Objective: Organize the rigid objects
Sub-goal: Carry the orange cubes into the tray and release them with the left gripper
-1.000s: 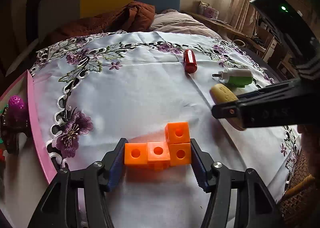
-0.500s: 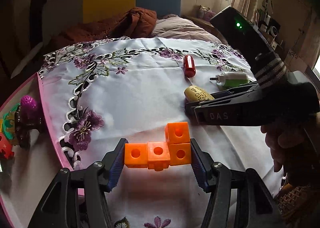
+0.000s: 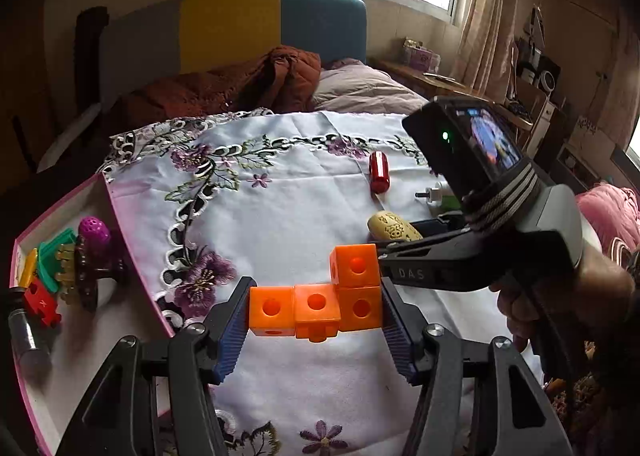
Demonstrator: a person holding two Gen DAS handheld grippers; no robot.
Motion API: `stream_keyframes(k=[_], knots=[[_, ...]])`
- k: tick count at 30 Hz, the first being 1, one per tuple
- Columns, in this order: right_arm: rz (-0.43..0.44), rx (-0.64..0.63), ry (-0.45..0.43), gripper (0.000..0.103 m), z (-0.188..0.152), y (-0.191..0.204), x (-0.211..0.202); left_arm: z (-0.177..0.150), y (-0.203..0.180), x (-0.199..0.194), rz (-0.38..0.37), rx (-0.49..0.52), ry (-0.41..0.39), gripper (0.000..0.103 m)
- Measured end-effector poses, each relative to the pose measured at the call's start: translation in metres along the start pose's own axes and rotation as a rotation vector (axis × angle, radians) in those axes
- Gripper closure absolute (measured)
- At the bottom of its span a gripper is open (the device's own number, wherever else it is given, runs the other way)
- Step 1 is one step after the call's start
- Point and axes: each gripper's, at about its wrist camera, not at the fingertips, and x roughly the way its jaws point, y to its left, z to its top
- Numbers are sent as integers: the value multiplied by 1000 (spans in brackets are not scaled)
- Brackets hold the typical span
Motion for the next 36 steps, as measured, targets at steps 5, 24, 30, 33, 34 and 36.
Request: stream_keyframes(k=[5,24,30,33,34,36], knots=[[7,12,2,57,0,-2,-1,1,10,-11,15,-30,-12,42],[-57,-87,-35,59,-3,9,-5,-7,69,-52,77,-170,-54,42],[-66,-99,-37,59,-4,11,-5,-24,126,-70,155,-308,-41,42],[-67,-101,-37,59,-4,10,-5,-40,159,-74,210,-393,-14,42],[-67,-101,-38,59,-4,10,-5,-45,167,-74,222,-417,-3,42],[-67,-102,-37,59,-3,10,-5,-55,180,-75,237,-456,18,42]])
